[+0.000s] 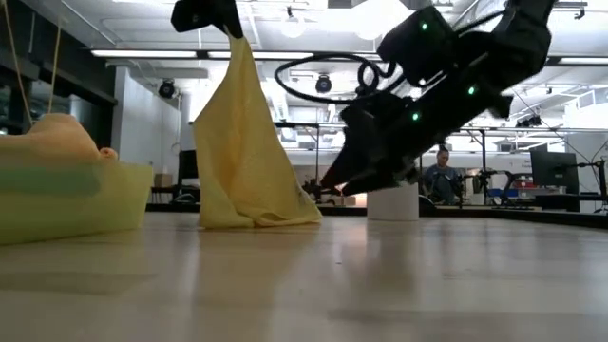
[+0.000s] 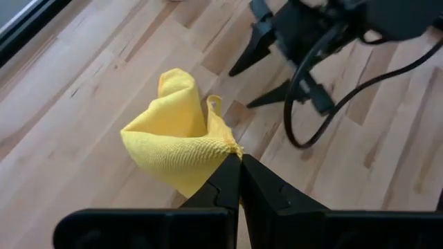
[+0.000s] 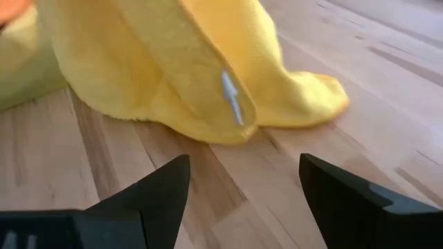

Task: Fold microfiber towels
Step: Fold the yellow microfiber cloth

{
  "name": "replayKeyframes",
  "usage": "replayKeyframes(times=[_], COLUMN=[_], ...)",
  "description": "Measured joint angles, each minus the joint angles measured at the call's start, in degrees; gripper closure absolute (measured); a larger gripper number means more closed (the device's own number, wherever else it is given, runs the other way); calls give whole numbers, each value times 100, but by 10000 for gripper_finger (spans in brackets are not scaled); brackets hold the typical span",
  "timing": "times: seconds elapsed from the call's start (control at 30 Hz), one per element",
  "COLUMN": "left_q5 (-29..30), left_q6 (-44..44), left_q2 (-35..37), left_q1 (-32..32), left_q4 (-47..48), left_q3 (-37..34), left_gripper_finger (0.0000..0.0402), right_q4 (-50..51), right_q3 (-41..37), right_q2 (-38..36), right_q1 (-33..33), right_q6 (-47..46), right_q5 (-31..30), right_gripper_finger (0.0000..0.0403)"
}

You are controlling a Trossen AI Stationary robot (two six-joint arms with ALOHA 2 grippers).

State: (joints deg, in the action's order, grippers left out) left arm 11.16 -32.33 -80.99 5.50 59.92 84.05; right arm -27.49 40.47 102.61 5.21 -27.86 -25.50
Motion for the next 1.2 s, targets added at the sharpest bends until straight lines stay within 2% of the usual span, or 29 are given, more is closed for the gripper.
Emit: replayKeyframes(times=[0.1,0.37,0.53,0.67,0.97,1.2], left_q5=[-11,-51,-189,-189,-195,-197], left_q6=[33,36,40,40,102,102], left_q2=[0,0,0,0,0,0], left_q1=[0,0,0,0,-2,-2], left_q4=[-15,-15,-11,-4,0,0], left_q3=[0,0,0,0,0,0], left_gripper_finger=[401,401,401,401,401,401], right_q4=[-388,-381,164,382,600,798], right_q3=[76,835,1107,1127,1123,1121], right_q2=[336,1082,1175,1102,1049,1049], right_q1=[-2,-22,-22,-56,-118,-118], right_q6=[177,463,545,588,451,217], right_q5=[-2,-86,-320,-485,-487,-469], right_gripper_finger=[139,139,142,160,233,334])
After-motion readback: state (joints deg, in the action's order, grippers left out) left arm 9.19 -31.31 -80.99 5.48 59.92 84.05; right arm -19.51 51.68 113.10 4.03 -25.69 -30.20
